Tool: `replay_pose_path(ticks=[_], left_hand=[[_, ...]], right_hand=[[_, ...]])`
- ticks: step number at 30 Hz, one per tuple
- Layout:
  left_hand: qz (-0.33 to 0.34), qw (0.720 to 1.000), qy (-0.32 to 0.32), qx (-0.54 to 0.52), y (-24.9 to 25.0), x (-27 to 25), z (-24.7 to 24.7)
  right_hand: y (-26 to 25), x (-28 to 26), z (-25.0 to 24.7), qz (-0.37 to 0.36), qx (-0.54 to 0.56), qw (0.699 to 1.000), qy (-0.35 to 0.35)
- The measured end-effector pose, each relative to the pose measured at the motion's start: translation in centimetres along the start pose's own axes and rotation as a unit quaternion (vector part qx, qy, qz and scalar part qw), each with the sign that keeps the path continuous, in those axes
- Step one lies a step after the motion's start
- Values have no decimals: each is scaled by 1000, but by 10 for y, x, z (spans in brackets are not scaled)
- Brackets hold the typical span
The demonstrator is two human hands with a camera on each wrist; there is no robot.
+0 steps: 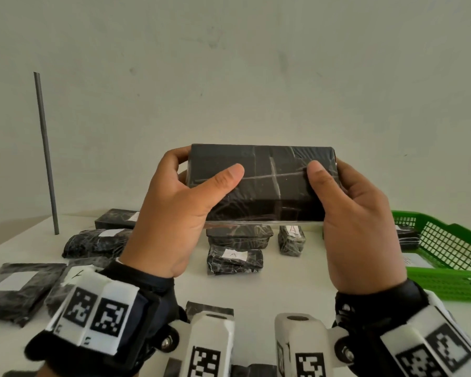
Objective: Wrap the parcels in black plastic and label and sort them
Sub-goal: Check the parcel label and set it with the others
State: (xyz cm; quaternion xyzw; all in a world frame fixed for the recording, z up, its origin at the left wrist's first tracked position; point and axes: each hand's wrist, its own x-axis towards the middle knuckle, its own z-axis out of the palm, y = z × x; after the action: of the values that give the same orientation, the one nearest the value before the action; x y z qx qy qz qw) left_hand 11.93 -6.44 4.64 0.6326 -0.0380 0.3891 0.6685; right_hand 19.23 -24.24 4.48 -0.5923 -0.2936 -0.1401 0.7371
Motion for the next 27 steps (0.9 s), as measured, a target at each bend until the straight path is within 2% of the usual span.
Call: replay_pose_path(ticks=[2, 4, 9, 13, 27], left_hand=[[25, 999, 10, 23, 1, -2, 3], [44, 998, 9, 41, 2, -3, 4], [60, 997, -18, 48, 7, -5, 3], [62, 997, -17, 29, 5, -6, 4], [49, 996, -76, 23, 1, 0, -8]], right_hand=[[1, -1, 4, 2, 28, 999, 24], [2, -1, 7, -26, 10, 999, 36], [-4, -5, 9, -81, -24, 996, 3], [-6, -6, 9, -82, -33, 996, -12], [-5, -8, 13, -69, -12, 997, -20]])
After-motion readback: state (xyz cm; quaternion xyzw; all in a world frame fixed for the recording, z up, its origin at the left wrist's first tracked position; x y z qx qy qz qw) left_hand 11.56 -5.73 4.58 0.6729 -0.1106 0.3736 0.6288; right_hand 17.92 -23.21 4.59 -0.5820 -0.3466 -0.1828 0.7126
